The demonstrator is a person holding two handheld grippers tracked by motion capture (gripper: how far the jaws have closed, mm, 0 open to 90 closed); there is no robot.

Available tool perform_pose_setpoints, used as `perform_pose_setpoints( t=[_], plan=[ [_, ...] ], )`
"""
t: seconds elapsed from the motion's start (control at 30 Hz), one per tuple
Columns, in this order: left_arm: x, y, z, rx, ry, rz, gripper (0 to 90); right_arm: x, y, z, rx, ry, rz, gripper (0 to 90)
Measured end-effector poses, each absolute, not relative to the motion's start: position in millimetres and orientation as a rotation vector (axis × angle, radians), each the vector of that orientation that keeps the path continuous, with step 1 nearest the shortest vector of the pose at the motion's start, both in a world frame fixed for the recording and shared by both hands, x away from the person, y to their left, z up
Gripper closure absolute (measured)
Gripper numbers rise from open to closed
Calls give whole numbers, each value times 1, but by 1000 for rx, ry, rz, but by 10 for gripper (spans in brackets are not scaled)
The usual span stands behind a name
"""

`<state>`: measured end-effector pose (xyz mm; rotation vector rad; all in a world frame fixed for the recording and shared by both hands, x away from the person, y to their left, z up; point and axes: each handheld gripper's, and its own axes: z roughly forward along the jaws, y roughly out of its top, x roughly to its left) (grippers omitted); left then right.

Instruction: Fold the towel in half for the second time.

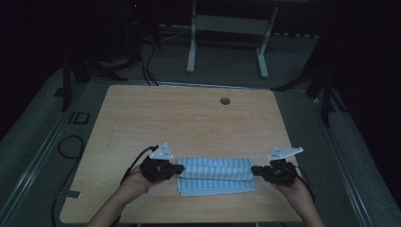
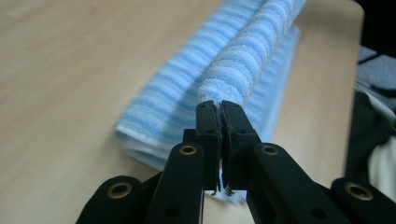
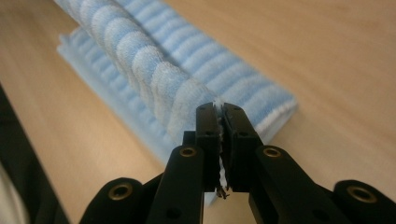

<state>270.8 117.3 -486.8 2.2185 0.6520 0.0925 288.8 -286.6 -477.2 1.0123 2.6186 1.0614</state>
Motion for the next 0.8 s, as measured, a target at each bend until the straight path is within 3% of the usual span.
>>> perform_pose_setpoints(
  t=[0.1,0.17,0.23,0.4,0.5,0.8],
  plan=[
    [257,112,-493,2289,602,33,830,276,-292,-484,1045,2672,1050,812],
    [253,112,-493,2293,585,57,680,269,-296,-484,1047,2695,1045,723],
    [254,113,-491,2278,585,49,597,266,-299,-477,1061,2641,1069,678],
    [263,106,-491,2247,651,99,489,278,-288,-469,1064,2565,1099,612],
    [272,99,-503,2234,690,72,455,286,-271,-481,1045,2584,1083,553],
    [289,80,-534,2313,740,63,454,314,-251,-517,1072,2648,987,519]
  ],
)
